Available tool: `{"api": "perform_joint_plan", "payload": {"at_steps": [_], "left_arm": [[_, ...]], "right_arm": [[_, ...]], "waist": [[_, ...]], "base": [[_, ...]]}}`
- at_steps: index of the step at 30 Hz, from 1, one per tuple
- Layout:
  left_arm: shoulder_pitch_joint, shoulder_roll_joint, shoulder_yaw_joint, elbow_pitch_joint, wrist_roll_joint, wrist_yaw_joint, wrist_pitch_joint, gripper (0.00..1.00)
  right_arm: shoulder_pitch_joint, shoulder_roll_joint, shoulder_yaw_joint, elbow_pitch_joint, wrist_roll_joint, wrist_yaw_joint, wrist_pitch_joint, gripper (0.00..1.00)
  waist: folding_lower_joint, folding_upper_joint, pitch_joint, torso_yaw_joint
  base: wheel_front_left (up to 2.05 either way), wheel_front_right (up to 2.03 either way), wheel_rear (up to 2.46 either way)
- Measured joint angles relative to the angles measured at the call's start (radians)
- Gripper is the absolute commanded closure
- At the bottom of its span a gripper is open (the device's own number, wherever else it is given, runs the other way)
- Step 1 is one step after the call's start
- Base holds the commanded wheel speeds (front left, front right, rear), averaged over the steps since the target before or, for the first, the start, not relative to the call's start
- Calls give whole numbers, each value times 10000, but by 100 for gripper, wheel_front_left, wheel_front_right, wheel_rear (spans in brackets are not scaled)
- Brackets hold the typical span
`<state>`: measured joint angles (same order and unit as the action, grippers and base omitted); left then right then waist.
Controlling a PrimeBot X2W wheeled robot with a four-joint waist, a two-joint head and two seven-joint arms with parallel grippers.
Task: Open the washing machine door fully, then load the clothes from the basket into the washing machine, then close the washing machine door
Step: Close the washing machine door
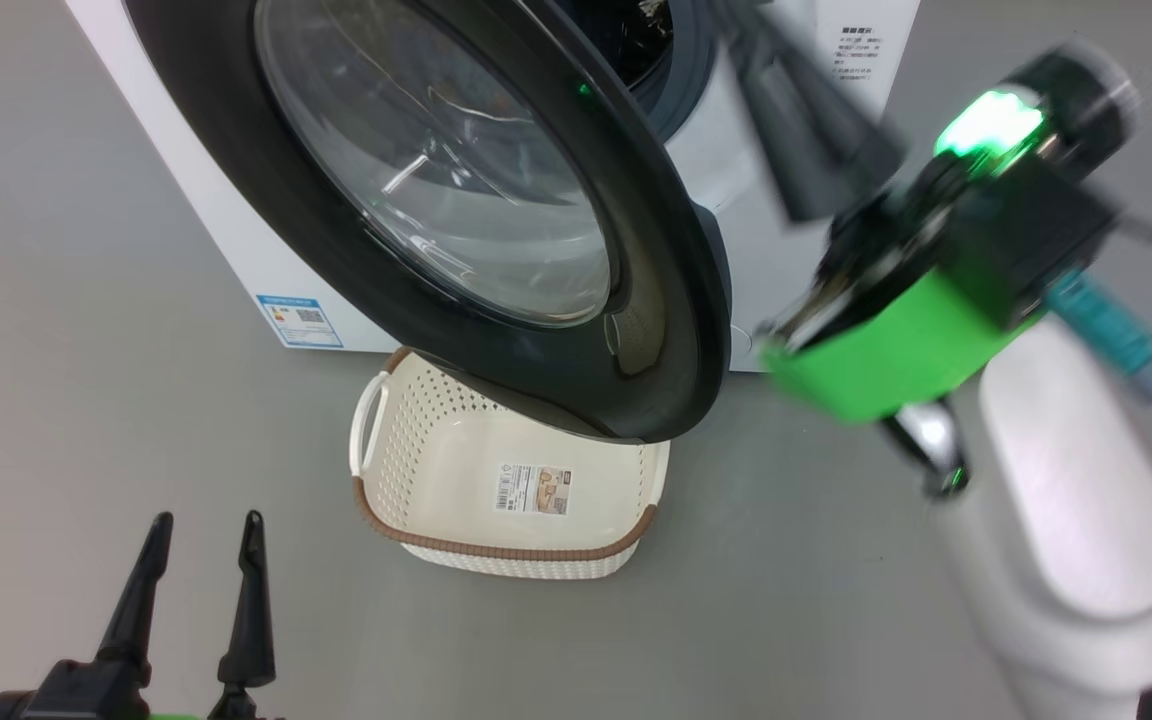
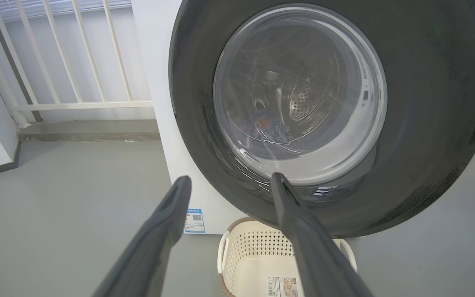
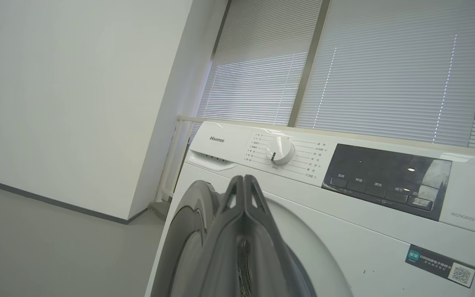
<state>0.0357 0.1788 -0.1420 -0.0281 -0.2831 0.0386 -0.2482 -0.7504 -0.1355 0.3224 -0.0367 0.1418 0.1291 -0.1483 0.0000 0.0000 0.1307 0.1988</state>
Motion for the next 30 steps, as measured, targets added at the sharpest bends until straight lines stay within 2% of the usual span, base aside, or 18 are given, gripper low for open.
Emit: {"api": "perform_joint_plan", "payload": {"at_steps": [5,11,18,30], "left_arm": [[3,-2,2,-6,0,2,-12,0],[4,-2,-15,-8,2,0,-12,0],[2,-2,-86,-2,2,0,-12,0],[0,-71,-98,38,2,0,-13,0]], "right_arm": [[1220,-119,1001,-393,568,0,907,100],[1928,-180,1549,121,1007,0,1087,100],[2012,-207,1768,1411,1137,0,932,100],[1715,-203,1444,3237,1149,0,468,100]], "waist": [[0,0,-13,34],[0,0,-16,78],[0,0,-21,169],[0,0,58,222]], "base": [[0,0,0],[0,0,0],[0,0,0],[0,0,0]]}}
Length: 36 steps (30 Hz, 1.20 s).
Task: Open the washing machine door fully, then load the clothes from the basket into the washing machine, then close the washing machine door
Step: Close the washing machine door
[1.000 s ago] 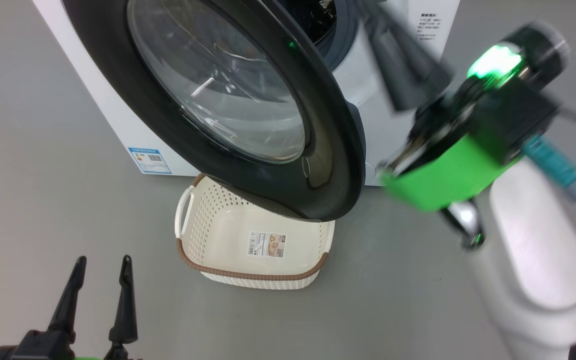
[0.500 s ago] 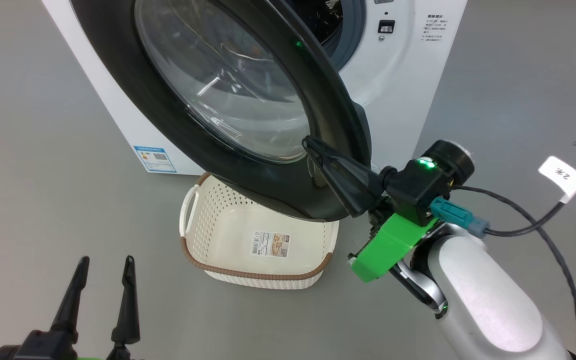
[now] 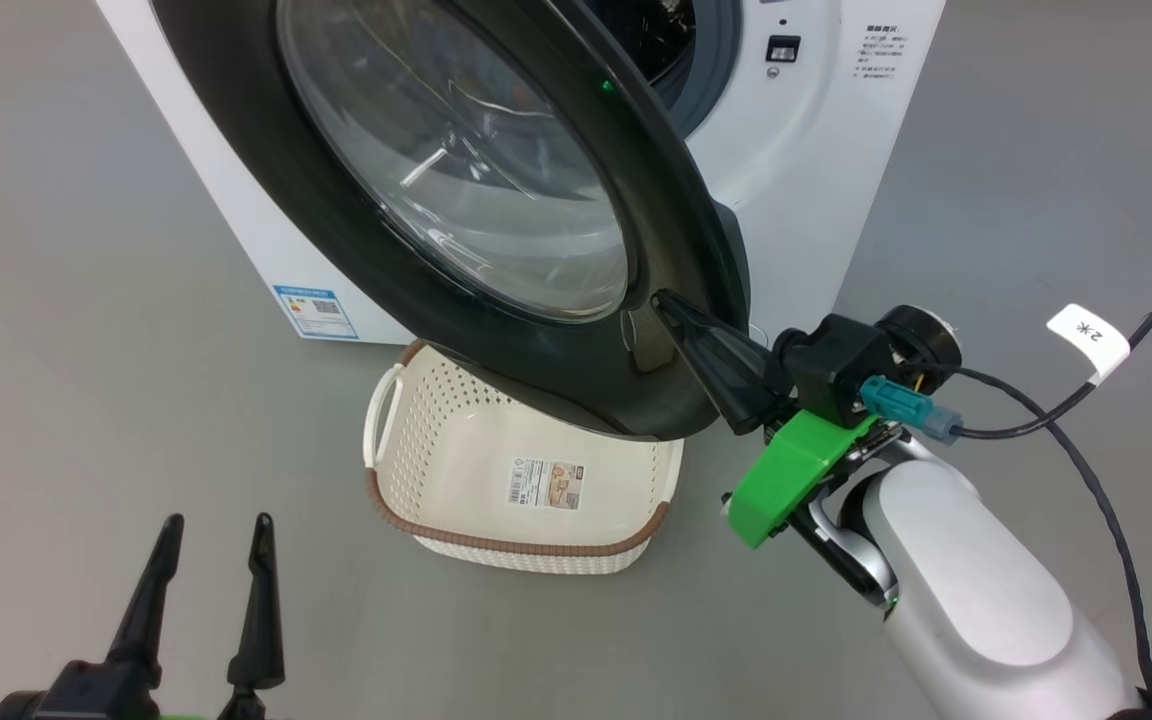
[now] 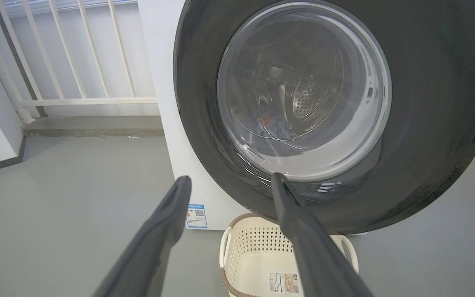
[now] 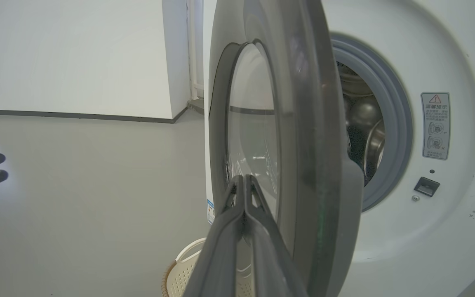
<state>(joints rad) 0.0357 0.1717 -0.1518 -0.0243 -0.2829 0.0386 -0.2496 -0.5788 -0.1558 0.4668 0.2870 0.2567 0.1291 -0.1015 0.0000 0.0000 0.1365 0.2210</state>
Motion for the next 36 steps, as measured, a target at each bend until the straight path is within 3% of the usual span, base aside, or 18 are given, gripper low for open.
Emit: {"api": "perform_joint_plan", "payload": {"at_steps": [20,36], "left_arm": [[-13,-151,33,-10,180,-10,0,0],[-760,-568,46,-125,445,-360,0,0]], "right_arm": [[-504,-12,-357,1068,0,2,-424,100],[-2707,-466,-892,2414,-100,4,-717,100]], "waist": [[0,0,242,-30],[0,0,1168,240]], "base": [[0,0,0],[0,0,0]]}}
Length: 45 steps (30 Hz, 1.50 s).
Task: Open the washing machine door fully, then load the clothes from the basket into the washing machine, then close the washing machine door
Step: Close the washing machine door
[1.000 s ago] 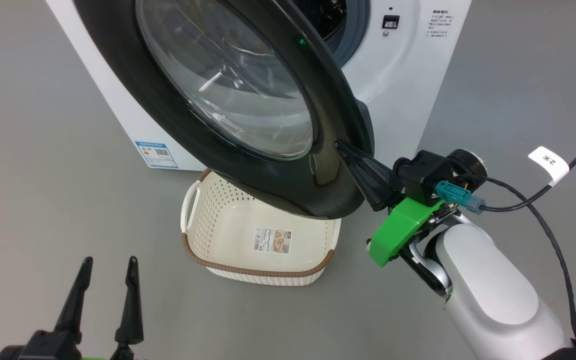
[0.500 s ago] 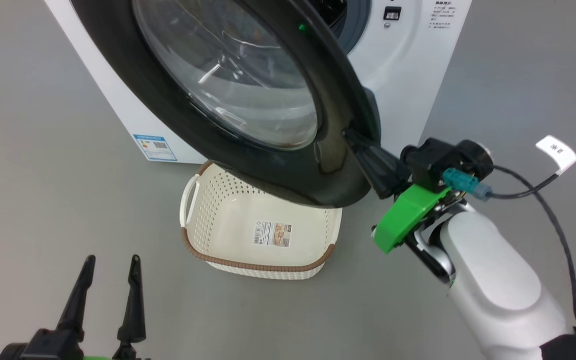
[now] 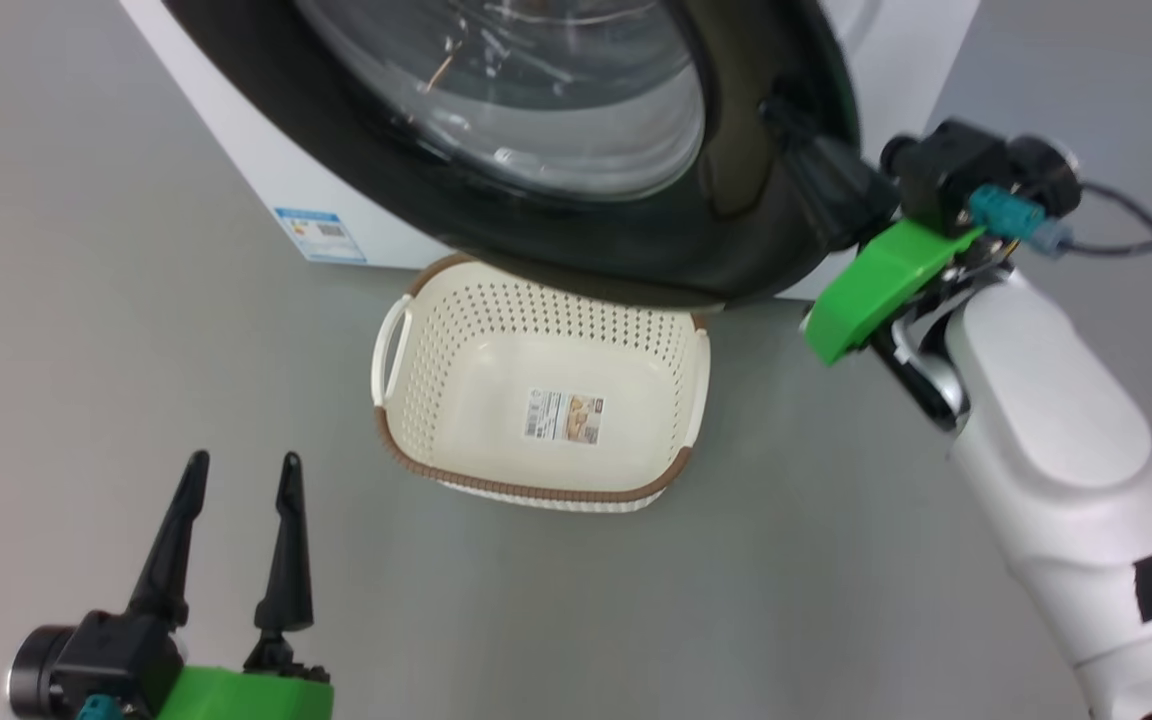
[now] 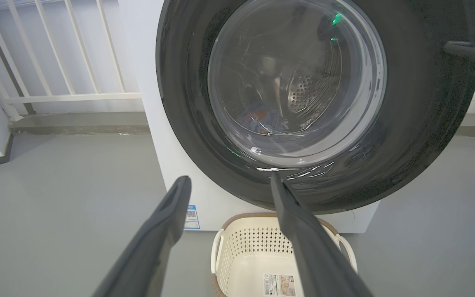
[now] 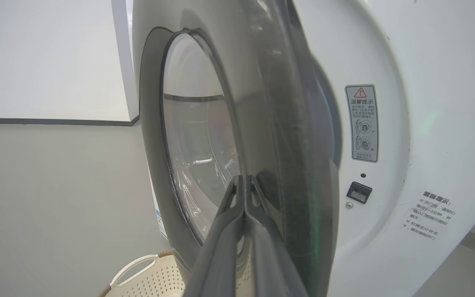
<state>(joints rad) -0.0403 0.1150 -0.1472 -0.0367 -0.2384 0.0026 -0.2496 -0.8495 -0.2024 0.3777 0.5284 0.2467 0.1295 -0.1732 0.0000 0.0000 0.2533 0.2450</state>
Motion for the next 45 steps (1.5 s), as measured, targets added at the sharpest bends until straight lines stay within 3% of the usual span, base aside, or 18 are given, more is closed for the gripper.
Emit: {"api": "perform_joint_plan", "payload": {"at_steps": [19,28,38,45], "left_arm": [[-1169,-715,-86,125,174,-531,-42,0],[-1353,-811,-144,270,174,-610,-44,0],[-1366,-830,-136,330,171,-602,-44,0],[-1363,-832,-69,393,268,-602,-44,0]], "right_arm": [[-3343,-911,-692,2529,-616,0,-132,100],[-4156,-949,-740,3565,-844,0,-414,100],[-4378,-853,-537,3998,-867,0,-669,100],[-3917,-698,94,3304,-660,0,-769,100]], "waist": [[0,0,1408,896],[0,0,1772,1254],[0,1,1729,1185],[0,0,1476,973]], "base": [[0,0,0],[0,0,0],[0,0,0],[0,0,0]]}}
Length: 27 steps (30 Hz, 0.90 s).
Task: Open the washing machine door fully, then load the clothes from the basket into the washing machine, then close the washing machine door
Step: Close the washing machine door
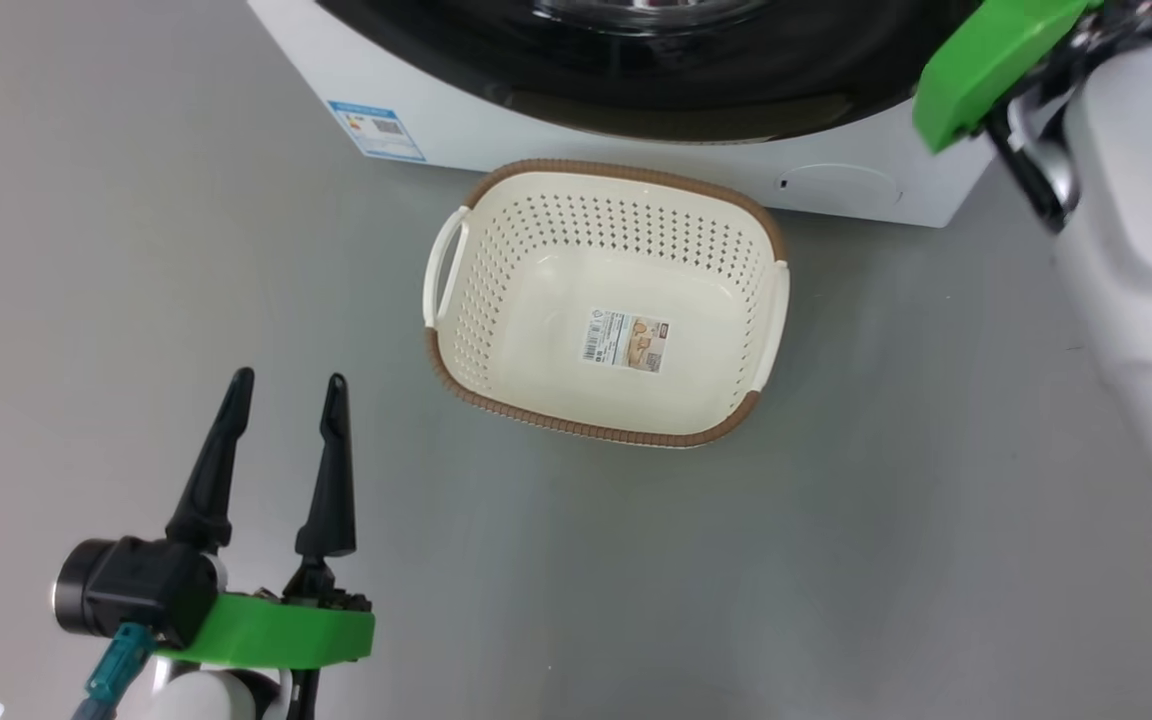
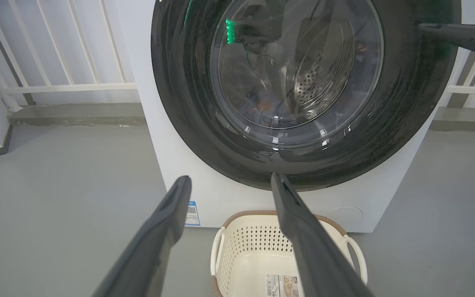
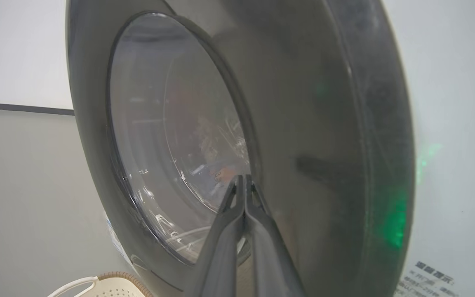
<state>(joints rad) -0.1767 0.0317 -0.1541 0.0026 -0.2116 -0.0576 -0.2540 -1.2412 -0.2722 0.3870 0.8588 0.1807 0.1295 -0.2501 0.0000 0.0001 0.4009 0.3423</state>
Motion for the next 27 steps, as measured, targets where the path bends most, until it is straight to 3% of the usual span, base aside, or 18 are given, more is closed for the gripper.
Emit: {"api": "perform_joint_plan", "payload": {"at_steps": [6,9,13,16,17,27], "left_arm": [[16,0,184,56,173,-12,0,0],[54,0,284,104,364,-96,0,0],[127,2,351,161,435,-104,0,0],[228,13,397,221,514,-180,0,0],[293,21,410,245,522,-186,0,0],[568,219,585,431,598,-276,0,0]], "right_arm": [[1430,-21,67,-1486,301,0,-48,100],[2693,-21,-387,-2844,629,0,-71,100],[3731,4,-800,-3653,740,0,-71,100],[4655,92,-1248,-4257,742,0,-71,48],[4919,148,-1388,-4428,740,0,-69,3],[6995,788,-2518,-5749,500,0,-69,0]], "waist": [[0,0,-237,-343],[0,0,-470,-603],[0,0,-666,-814],[0,0,-872,-1030],[0,-1,-934,-1106],[0,0,-1561,-1782]], "base": [[0,0,0],[0,0,0],[0,0,0],[0,0,0],[0,0,0],[0,0,0]]}}
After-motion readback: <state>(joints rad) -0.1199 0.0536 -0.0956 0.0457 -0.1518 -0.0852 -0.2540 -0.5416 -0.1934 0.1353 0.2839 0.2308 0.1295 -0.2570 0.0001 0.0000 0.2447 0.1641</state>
